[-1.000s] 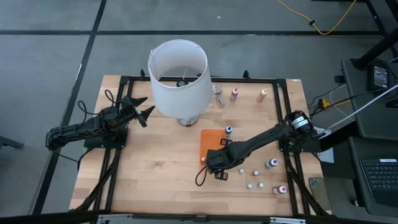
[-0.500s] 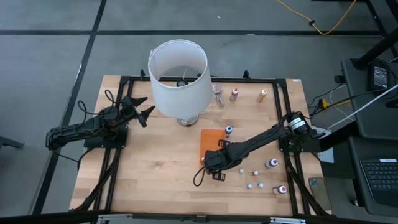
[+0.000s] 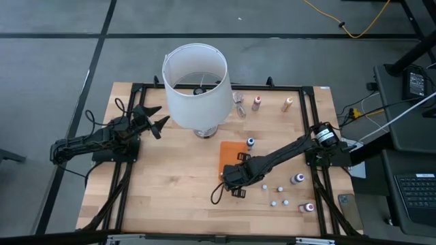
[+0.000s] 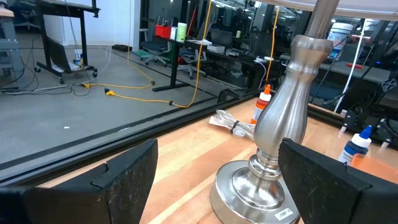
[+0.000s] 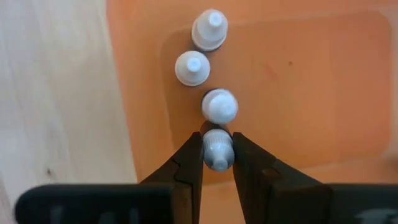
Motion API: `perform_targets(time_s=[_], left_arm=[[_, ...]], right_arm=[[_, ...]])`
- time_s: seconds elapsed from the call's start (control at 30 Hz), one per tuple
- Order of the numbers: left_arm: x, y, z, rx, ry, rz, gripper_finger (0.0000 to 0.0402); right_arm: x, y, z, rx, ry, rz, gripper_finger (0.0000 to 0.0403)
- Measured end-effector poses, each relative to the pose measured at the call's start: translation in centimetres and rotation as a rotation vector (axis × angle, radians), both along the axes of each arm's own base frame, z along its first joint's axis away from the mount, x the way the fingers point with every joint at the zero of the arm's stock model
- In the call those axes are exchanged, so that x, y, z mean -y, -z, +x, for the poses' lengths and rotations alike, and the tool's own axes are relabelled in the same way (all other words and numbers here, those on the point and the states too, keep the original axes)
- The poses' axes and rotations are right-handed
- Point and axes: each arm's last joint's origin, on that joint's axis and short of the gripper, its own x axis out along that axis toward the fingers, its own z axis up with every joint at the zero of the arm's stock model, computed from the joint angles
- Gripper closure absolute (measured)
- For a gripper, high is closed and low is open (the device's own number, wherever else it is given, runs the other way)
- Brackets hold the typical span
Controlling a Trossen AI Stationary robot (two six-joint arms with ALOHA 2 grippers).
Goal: Pick & Place food coloring
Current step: Put the small purple food coloring bottle into the orange bin
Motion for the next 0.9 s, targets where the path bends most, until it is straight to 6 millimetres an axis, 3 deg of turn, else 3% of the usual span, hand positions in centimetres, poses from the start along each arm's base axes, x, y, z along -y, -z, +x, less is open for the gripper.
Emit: perform_targets(time_s=[0.9], left_arm=[[0.00,-0.01,0.00,0.001,0.000,0.000,0.0080]], right_arm=[[-0.11,0.24,0.41,0.022,-0.025,0.011,0.0316]])
